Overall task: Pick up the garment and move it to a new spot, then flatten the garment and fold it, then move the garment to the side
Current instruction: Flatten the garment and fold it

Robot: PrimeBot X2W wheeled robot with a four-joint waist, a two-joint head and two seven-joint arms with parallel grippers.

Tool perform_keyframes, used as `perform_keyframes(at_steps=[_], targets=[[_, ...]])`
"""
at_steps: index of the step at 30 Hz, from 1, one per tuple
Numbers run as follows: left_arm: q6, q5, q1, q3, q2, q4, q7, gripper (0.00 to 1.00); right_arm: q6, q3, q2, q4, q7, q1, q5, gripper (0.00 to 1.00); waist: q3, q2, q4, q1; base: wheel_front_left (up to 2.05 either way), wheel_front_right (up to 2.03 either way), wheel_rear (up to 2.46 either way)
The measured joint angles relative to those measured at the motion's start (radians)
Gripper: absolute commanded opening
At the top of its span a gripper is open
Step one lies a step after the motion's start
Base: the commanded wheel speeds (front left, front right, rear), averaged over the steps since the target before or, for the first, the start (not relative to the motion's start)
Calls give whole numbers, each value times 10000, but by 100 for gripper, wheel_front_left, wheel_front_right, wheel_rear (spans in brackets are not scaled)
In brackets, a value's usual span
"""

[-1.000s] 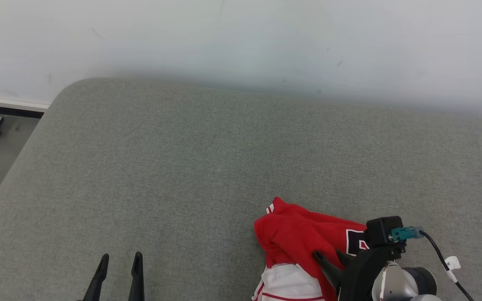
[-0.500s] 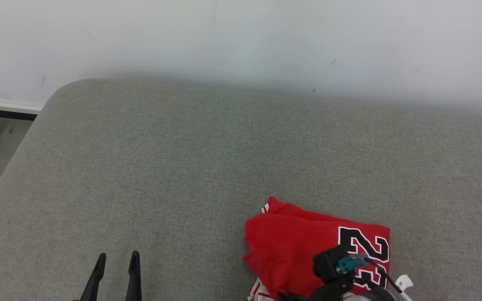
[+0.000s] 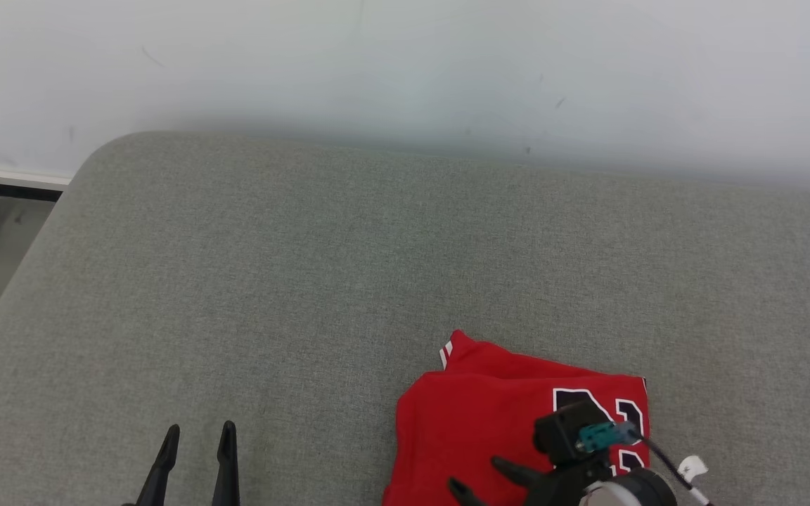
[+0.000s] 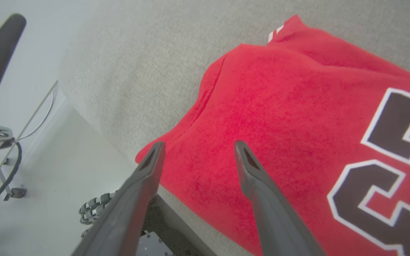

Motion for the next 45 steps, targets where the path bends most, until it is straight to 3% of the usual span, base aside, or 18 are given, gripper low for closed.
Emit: perform_keyframes(at_steps=[5,13,20,25,31,32,35,39,40,45], targets=[[-54,2,0,-17,-15,13,0,100,0,-790,8,-21,-817,-240,-159,100,-16,0,53,0,0,0,0],[-65,6,-51,-2,-42,52,0,100,0,-2128,-2,1225,-2079,-754,-1170,100,-72,0,248,0,0,0,0],[-69,33,-53,-50,-59,65,0,100,0,-1538,6,2617,-2322,-2220,-1595,100,-70,0,344,0,0,0,0],[-82,35,-82,-188,-100,117,0,100,0,-997,6,3919,-1760,-3152,-1737,100,14,0,630,0,0,0,0],[-127,35,-78,-167,-107,117,0,100,0,-1087,4,4571,-1664,-3588,-2211,100,107,0,909,0,0,0,0],[-128,35,-78,-165,-111,117,-2,100,0,-1120,0,4671,-1618,-3596,-2265,94,124,0,957,1,0,0,0],[-146,35,-64,-144,-119,119,0,100,0,-1120,2,4920,-1611,-3601,-2366,48,163,0,1061,1,0,0,0],[-151,35,-58,-115,-123,130,0,100,0,-1103,2,5085,-1639,-3631,-2370,14,150,0,1023,0,0,0,0],[-151,35,-59,-117,-125,130,0,100,0,-1101,2,5116,-1676,-3647,-2370,0,151,0,1008,0,0,0,0],[-153,35,-68,-117,-138,127,0,100,0,-1160,4,5166,-1902,-3727,-2516,0,192,0,946,0,0,0,0]])
